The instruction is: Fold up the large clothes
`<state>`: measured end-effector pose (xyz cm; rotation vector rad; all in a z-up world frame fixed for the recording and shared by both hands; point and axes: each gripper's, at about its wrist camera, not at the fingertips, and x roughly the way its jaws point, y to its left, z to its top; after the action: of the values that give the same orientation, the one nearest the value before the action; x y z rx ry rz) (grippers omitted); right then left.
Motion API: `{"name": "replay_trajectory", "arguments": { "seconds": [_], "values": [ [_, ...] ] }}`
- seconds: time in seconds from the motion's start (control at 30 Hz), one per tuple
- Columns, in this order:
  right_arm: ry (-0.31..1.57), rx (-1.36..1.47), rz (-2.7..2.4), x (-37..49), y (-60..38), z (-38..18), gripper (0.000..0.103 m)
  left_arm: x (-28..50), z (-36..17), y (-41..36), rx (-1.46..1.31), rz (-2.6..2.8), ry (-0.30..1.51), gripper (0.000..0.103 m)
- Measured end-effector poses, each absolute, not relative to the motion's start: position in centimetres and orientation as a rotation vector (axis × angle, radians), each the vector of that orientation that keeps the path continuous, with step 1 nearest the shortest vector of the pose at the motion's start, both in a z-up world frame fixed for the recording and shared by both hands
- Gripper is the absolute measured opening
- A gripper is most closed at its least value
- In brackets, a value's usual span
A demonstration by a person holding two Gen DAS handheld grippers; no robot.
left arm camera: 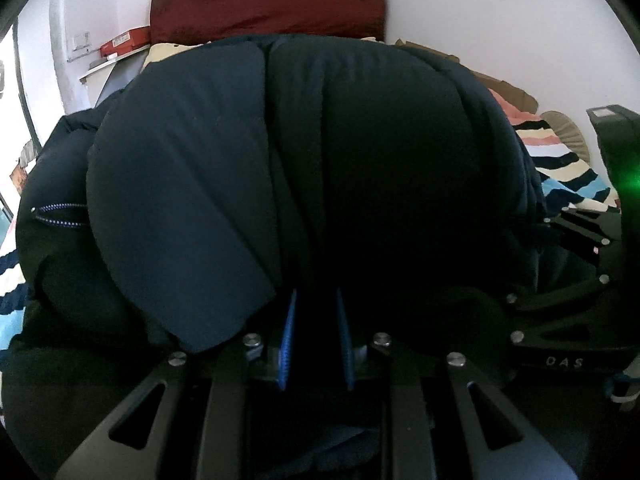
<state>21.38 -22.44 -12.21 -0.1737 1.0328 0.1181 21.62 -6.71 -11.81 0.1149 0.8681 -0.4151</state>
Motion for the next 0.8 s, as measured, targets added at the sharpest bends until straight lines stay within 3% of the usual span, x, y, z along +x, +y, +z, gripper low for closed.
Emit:
{"name": "replay_trajectory", "arguments": {
  "seconds": [0.53, 0.7, 0.8],
  "values": [
    [1.091, -0.201, 0.108, 22.2, -22.5, -11.1, 0.072, 19.3, -9.3, -9.7, 0.273, -0.262, 0.866, 0.023],
    [1.108, -0.180, 0.104, 22.6, -22.9, -10.7, 0.072, 15.5, -6.7, -9.0, 0.239, -0.289, 0.887, 0.043],
    [1.107, -0.168, 0.100, 22.6, -22.7, -10.5, 0.072, 13.1, -6.3, -8.7, 0.212, -0.334, 0.940, 0.044]
  ]
}}
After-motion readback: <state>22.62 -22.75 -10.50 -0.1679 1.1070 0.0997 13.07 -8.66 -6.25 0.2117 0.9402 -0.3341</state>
